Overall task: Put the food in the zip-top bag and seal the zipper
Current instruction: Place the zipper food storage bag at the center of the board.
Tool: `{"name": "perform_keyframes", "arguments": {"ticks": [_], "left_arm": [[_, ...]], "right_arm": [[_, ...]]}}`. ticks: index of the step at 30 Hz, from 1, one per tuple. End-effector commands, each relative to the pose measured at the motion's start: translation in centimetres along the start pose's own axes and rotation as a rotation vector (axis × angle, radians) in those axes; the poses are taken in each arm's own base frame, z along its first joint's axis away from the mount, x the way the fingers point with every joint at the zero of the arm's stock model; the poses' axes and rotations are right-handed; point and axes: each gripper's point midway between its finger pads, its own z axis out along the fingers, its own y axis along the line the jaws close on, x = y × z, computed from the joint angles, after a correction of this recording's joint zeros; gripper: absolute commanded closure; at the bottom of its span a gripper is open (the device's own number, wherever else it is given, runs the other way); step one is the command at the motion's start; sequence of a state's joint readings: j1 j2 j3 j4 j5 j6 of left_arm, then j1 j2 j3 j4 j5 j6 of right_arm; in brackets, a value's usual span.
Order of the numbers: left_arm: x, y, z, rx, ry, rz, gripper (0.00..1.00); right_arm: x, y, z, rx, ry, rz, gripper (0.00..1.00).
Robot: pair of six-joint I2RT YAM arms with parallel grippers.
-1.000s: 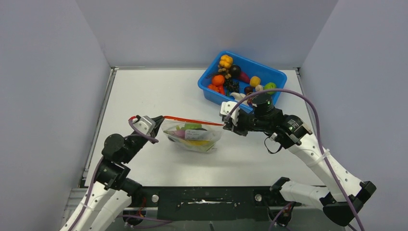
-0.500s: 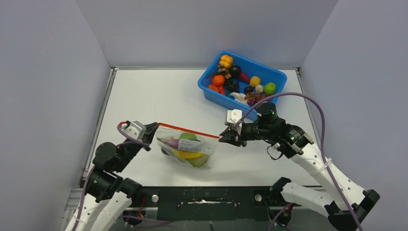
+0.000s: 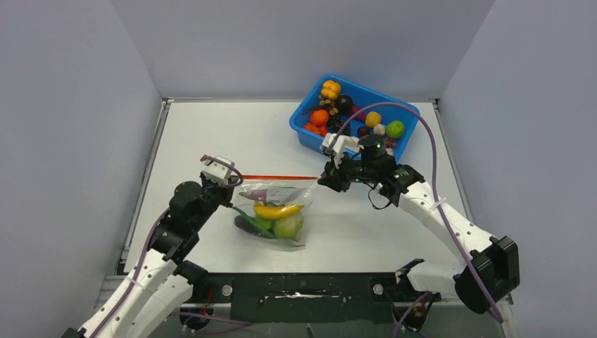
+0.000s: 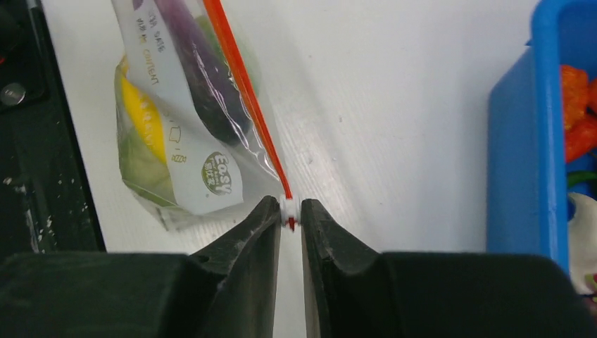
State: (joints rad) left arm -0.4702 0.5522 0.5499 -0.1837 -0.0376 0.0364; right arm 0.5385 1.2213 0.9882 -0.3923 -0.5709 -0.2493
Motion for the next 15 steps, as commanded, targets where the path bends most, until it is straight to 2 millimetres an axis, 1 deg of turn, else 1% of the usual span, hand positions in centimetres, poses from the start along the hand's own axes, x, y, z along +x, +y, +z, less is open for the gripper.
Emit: {"name": "perform_keyframes", "arguments": {"ticks": [1, 2, 4, 8, 10, 13, 15], "left_arm": [[-4.4, 4.9, 0.8, -0.261, -0.082, -0.015, 1.0], [-4.4, 4.9, 1.1, -0.261, -0.08, -0.026, 1.0], [-4.6, 4.8, 1.4, -0.262, -0.091, -0.051, 0.94], [-5.2, 4.8, 1.4, -0.26, -0.131, -0.076, 0.76], [-5.6, 4.7, 1.3, -0.256, -0.152, -0.086, 0.7], [-6.3, 4.6, 1.1, -0.253, -0.18, -0.105, 0.56], [-6.6, 4.6, 0.9, -0.256, -0.196, -0.133, 0.5]], "right_arm": [[-2.1, -5.3, -2.2, 0.232, -0.056, 0.024, 0.77], [-2.1, -5.5, -2.0, 0.233, -0.057, 0.026, 0.73], [-2.3, -5.8, -1.8, 0.243, -0.065, 0.035, 0.67], [-3.2, -6.6, -2.2, 0.292, -0.097, 0.054, 0.52], [-3.7, -7.2, -2.6, 0.336, -0.124, 0.065, 0.43], [-4.6, -7.3, -3.2, 0.364, -0.174, 0.076, 0.24], [-5.2, -7.2, -3.7, 0.377, -0.207, 0.081, 0.06]]}}
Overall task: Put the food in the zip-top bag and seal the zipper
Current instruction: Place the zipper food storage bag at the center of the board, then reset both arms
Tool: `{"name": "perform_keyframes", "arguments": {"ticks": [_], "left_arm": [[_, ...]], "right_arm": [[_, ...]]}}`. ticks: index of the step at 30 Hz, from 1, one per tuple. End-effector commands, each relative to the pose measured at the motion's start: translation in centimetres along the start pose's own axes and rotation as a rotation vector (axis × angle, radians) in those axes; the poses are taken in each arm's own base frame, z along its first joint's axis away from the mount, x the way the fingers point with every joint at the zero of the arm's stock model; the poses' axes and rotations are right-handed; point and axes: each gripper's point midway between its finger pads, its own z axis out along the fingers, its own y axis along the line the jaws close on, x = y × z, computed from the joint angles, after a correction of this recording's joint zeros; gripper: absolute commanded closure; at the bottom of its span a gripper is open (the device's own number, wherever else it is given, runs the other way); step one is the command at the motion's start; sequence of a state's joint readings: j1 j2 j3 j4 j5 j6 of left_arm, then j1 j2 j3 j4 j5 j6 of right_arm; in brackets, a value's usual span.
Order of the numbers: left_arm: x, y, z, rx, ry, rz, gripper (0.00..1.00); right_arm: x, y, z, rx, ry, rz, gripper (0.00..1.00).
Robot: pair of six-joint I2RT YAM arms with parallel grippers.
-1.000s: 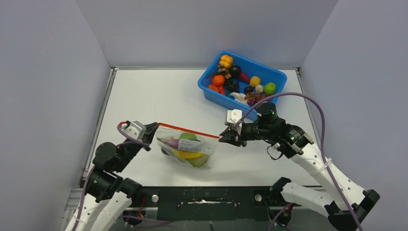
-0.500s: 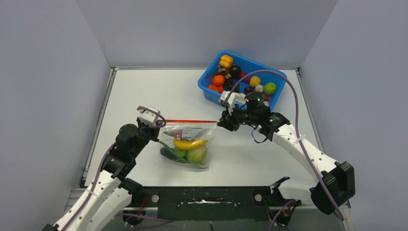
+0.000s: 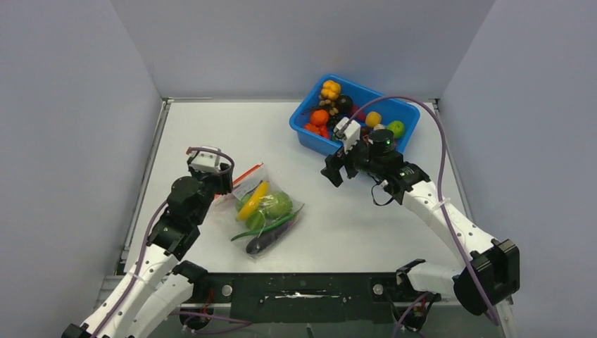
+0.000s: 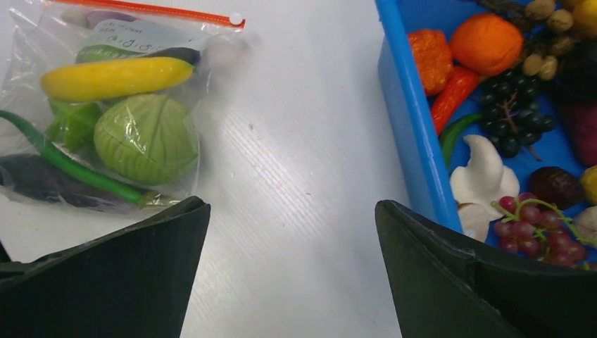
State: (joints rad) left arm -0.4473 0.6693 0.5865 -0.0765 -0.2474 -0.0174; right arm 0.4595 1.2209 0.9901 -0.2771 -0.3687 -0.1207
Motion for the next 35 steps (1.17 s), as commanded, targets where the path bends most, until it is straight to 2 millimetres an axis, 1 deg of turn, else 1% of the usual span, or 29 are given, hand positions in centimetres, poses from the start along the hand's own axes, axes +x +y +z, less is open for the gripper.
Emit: {"name": "perform_keyframes", "arguments": {"ticks": [1, 2, 3, 4, 6, 7, 8, 9, 11, 14, 17, 19, 21, 24, 27, 28, 30, 35], "left_arm": [[-5.4, 0.4, -0.6, -0.023, -0.169, -0.112, 0.47], [-5.5, 0.4, -0.7, -0.026, -0.175, -0.135, 0.42], [-5.8, 0.5, -0.8, -0.033, -0.184, -0.165, 0.3], [-6.0, 0.6, -0.9, -0.039, -0.192, -0.203, 0.27], [-6.4, 0.7, -1.2, -0.055, -0.197, -0.277, 0.27], [-6.3, 0.7, -1.2, -0.055, -0.187, -0.3, 0.27], [-6.9, 0.4, -1.4, -0.042, -0.192, -0.317, 0.27], [-7.2, 0.1, -1.5, -0.027, -0.189, -0.326, 0.27], [-7.6, -0.2, -1.5, -0.013, -0.187, -0.372, 0.27], [-7.7, -0.8, -1.7, 0.015, -0.193, -0.472, 0.25], [-7.4, -1.1, -2.0, 0.037, -0.205, -0.472, 0.24], [-7.9, -1.0, -2.6, 0.044, -0.226, -0.461, 0.24], [-7.4, -1.0, -2.8, 0.054, -0.229, -0.457, 0.24], [-8.1, -1.1, -3.4, 0.068, -0.245, -0.465, 0.24], [-8.1, -1.4, -3.4, 0.084, -0.236, -0.463, 0.24], [-9.0, -1.4, -3.6, 0.09, -0.252, -0.467, 0.24], [-9.5, -1.4, -3.8, 0.094, -0.264, -0.471, 0.24], [-9.5, -1.4, -3.7, 0.096, -0.275, -0.468, 0.24]], "right_arm": [[-5.0, -0.8, -1.8, 0.082, -0.19, 0.012, 0.01], [-5.3, -0.9, -2.2, 0.098, -0.204, 0.035, 0.02], [-5.5, -1.1, -2.4, 0.119, -0.212, 0.064, 0.02], [-5.8, -1.4, -2.8, 0.143, -0.223, 0.097, 0.02], [-6.0, -2.1, -3.4, 0.204, -0.23, 0.2, 0.02], [-6.1, -2.4, -3.7, 0.236, -0.235, 0.296, 0.02], [-6.1, -2.7, -3.9, 0.263, -0.238, 0.371, 0.02], [-6.1, -2.7, -4.1, 0.272, -0.237, 0.422, 0.02], [-6.1, -2.6, -4.5, 0.283, -0.23, 0.462, 0.02], [-6.2, -2.8, -5.4, 0.312, -0.237, 0.478, 0.02], [-6.5, -4.0, -7.0, 0.405, -0.269, 0.496, 0.02], [-6.6, -4.8, -8.1, 0.465, -0.294, 0.512, 0.02], [-6.8, -5.4, -9.2, 0.513, -0.312, 0.517, 0.02], [-7.0, -5.7, -10.5, 0.558, -0.333, 0.531, 0.02], [-7.3, -5.6, -11.2, 0.56, -0.35, 0.529, 0.02], [-7.4, -5.6, -11.5, 0.56, -0.358, 0.53, 0.02], [-7.6, -5.5, -11.8, 0.56, -0.372, 0.531, 0.02], [-7.8, -5.4, -12.0, 0.557, -0.381, 0.532, 0.02]]}}
